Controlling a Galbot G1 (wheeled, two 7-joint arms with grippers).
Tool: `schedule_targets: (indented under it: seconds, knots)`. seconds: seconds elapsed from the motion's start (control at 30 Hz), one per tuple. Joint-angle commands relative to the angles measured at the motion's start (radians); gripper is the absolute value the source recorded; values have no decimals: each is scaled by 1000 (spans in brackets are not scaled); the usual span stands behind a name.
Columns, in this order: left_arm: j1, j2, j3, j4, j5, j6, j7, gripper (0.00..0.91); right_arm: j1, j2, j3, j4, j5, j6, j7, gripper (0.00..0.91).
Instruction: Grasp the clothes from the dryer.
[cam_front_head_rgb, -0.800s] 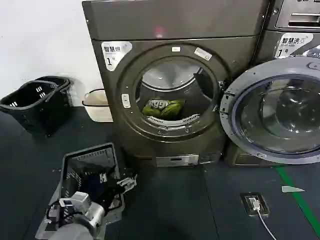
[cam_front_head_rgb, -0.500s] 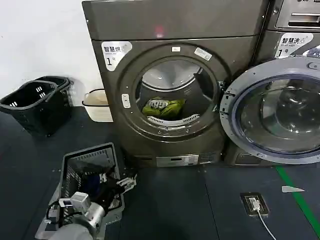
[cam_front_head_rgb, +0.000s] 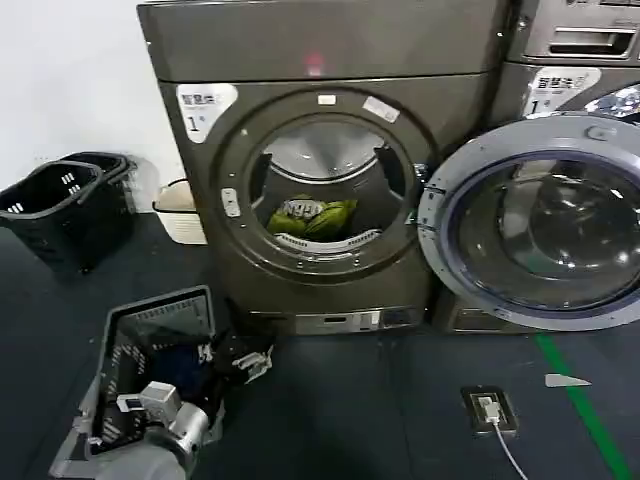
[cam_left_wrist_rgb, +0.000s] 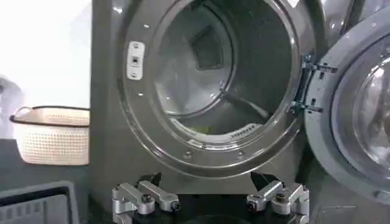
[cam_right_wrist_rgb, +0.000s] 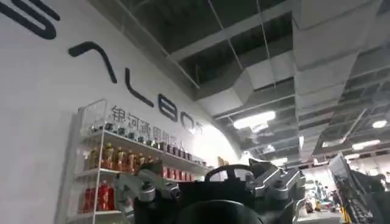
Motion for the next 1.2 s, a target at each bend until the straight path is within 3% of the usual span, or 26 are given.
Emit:
schedule_targets:
  seconds: [0.03, 1.2]
  knots:
    - [-3, 2, 0, -1, -2, 3, 0, 907, 0, 0, 2, 1, -2, 2, -2, 907]
    - [15, 0, -15, -37, 40, -4, -14, 907, 4, 5, -5, 6, -2, 27, -21, 907]
